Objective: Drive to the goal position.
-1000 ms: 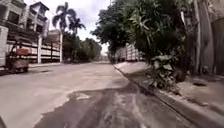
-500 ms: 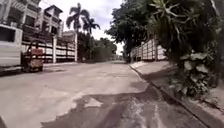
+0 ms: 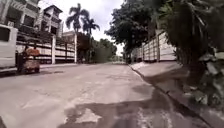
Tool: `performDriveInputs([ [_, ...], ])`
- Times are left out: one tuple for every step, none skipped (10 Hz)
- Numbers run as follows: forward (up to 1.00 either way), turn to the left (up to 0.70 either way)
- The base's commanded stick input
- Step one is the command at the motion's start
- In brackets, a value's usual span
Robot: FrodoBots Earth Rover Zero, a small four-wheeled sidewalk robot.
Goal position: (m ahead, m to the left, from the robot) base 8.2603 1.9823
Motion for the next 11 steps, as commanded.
performDriveInputs([
  [0.7, -0.21],
  [0.7, -0.26],
  [0.7, -0.13],
  [0.7, 0.0],
  [0.7, 0.0],
  [0.7, 0.0],
  [0.7, 0.0],
  [0.7, 0.0],
  [0.7, 0.0],
  [0.7, 0.0],
  [0.7, 0.0],
])
